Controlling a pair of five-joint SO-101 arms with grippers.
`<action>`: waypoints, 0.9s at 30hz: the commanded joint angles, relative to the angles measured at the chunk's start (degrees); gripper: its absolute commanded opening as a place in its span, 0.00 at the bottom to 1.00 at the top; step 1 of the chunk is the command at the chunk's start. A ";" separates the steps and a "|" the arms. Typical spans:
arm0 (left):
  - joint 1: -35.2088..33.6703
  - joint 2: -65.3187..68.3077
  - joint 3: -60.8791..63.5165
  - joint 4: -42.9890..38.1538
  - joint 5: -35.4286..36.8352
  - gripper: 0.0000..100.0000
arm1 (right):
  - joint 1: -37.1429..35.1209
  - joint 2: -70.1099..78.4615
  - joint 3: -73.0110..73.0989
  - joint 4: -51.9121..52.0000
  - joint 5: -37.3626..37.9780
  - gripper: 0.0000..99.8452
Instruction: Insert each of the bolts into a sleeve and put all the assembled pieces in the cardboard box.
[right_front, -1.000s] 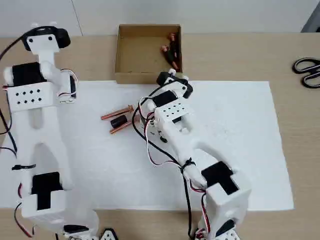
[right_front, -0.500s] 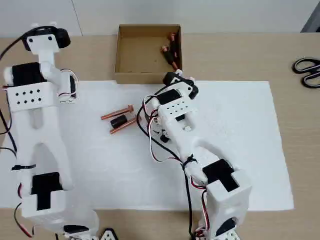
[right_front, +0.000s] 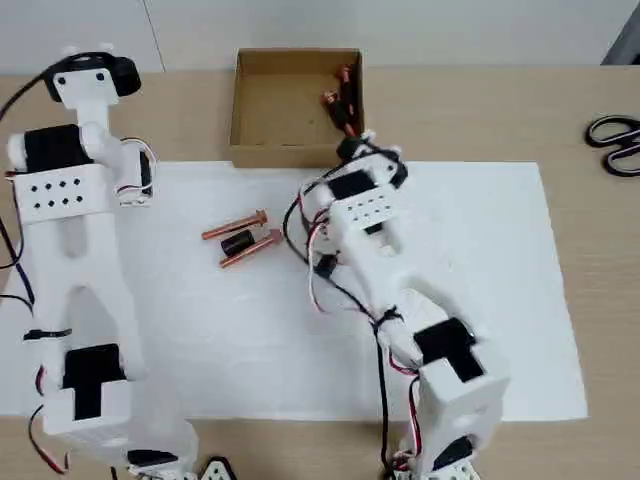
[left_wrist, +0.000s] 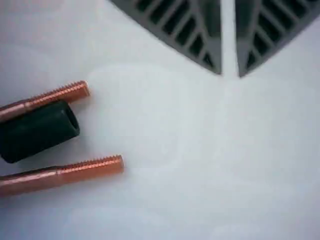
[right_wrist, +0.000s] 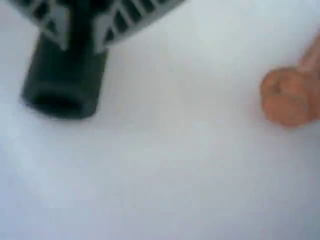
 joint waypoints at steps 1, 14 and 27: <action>0.44 -2.37 -0.22 -0.70 0.09 0.01 | 3.30 -1.01 -5.80 4.62 1.05 0.00; 0.53 -2.37 -0.22 -0.62 0.00 0.01 | 5.14 -3.03 -12.66 12.70 7.65 0.01; 0.53 -2.37 -0.22 -0.62 0.00 0.01 | 6.20 -3.47 -8.97 18.86 16.00 0.38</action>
